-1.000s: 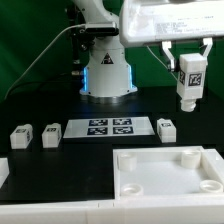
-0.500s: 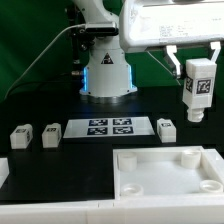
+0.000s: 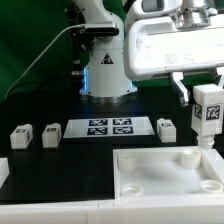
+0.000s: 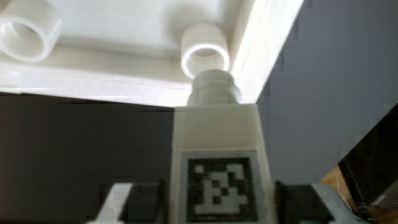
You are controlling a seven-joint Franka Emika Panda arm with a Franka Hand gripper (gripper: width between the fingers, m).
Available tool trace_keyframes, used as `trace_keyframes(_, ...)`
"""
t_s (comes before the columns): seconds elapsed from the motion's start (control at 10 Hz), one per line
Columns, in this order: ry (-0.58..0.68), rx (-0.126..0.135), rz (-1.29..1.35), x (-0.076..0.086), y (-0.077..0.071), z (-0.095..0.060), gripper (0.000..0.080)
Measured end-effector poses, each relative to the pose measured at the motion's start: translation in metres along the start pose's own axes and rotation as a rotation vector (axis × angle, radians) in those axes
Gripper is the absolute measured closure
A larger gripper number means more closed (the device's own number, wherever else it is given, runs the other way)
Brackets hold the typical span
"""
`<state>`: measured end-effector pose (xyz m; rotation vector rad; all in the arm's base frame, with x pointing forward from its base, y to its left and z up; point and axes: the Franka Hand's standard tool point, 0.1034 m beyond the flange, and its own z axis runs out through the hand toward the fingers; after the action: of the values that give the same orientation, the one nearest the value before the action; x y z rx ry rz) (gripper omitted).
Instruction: Assemble one leg
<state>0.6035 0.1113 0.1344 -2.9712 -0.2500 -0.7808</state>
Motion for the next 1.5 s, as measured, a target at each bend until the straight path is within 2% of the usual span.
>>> trace_keyframes(0.1,0.001,0.0,0.016,0.004,0.001,0.01,0.0506)
trace_keyframes(0.5,-0.029,0.005,0.041,-0.013,-0.003,0.031,0.0506)
trace_keyframes(0.8,-0.028,0.001,0.036,-0.011,0.001,0.032,0.0506)
trace_keyframes(1.0,-0.023,0.002,0.044,-0.007,-0.001,0.037,0.0506)
trace_keyframes(1.1,-0.031,0.004,0.045,-0.011,-0.003,0.042,0.0506)
trace_keyframes(1.5,0.013,0.005,0.053,-0.007,-0.004,0.046,0.0506)
